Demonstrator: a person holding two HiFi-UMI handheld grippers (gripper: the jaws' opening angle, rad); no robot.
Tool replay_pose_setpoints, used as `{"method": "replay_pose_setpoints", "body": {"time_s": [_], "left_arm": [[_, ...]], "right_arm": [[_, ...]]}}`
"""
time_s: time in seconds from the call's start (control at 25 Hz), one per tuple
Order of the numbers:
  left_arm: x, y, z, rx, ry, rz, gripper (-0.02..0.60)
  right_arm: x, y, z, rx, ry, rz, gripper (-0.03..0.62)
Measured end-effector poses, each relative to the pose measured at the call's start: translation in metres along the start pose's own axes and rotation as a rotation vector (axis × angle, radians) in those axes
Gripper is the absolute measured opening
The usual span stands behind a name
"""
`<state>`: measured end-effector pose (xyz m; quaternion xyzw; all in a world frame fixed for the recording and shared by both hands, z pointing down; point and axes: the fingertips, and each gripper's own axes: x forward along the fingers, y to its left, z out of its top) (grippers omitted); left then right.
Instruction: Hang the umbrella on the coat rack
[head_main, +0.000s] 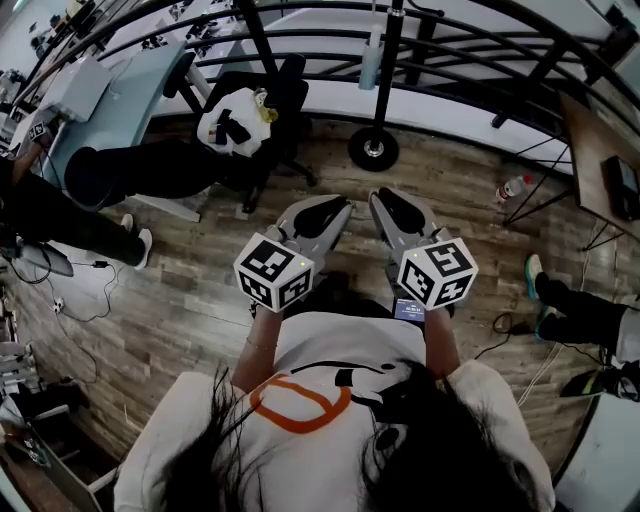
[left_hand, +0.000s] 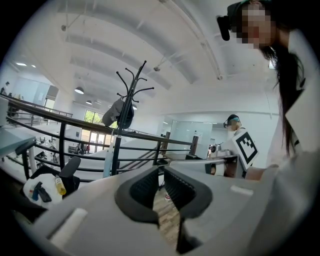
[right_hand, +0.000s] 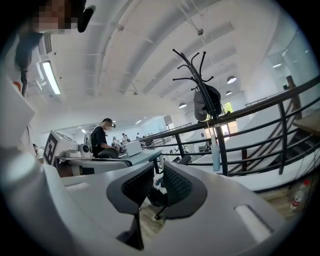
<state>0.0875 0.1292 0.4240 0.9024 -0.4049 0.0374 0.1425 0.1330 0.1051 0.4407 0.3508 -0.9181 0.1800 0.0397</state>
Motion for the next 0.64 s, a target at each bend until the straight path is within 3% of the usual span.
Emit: {"method": "replay_pose_setpoints", "body": {"time_s": [0.64], "left_arm": [[-0.018,-0.002,-0.003,-0.005,0.003,0.000,0.023]], "right_arm": [[-0.016,0.000,0.007,-0.014,-0.020,-0.058,0.069]]}}
